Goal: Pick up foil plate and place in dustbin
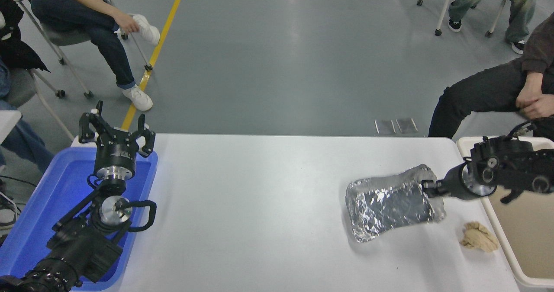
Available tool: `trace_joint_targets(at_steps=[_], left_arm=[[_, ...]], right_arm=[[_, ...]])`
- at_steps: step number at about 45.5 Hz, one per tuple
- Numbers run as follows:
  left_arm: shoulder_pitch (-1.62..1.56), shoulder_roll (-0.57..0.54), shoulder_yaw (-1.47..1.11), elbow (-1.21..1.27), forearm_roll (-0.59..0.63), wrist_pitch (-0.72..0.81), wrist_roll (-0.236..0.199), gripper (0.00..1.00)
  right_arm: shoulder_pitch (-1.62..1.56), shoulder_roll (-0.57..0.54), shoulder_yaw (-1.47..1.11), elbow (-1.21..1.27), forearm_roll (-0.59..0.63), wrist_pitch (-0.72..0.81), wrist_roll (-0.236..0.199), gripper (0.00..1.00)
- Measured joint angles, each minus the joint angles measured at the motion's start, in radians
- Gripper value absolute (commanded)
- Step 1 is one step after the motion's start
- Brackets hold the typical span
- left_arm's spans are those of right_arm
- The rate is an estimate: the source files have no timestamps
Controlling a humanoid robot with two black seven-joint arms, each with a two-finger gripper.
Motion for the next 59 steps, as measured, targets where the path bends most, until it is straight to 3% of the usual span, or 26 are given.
trace_joint_targets(at_steps=[26, 49, 59], left_arm=[[0.001, 0.000, 0.000, 0.000, 0.001, 0.000, 0.000, 0.99], [0.002, 0.001, 0.000, 0.000, 0.001, 0.000, 0.000, 0.99], [0.002, 0.000, 0.000, 0.000, 0.002, 0.000, 0.000, 0.99]], right_arm=[[0.692, -0.006, -0.463, 0.307, 0.079, 0.114, 0.005, 0.00], [0.796, 0.000, -0.532, 0.323, 0.091, 0.148, -0.001, 0.00], [0.724, -0.041, -0.549, 0.202, 0.056, 0.151, 0.006, 0.00]])
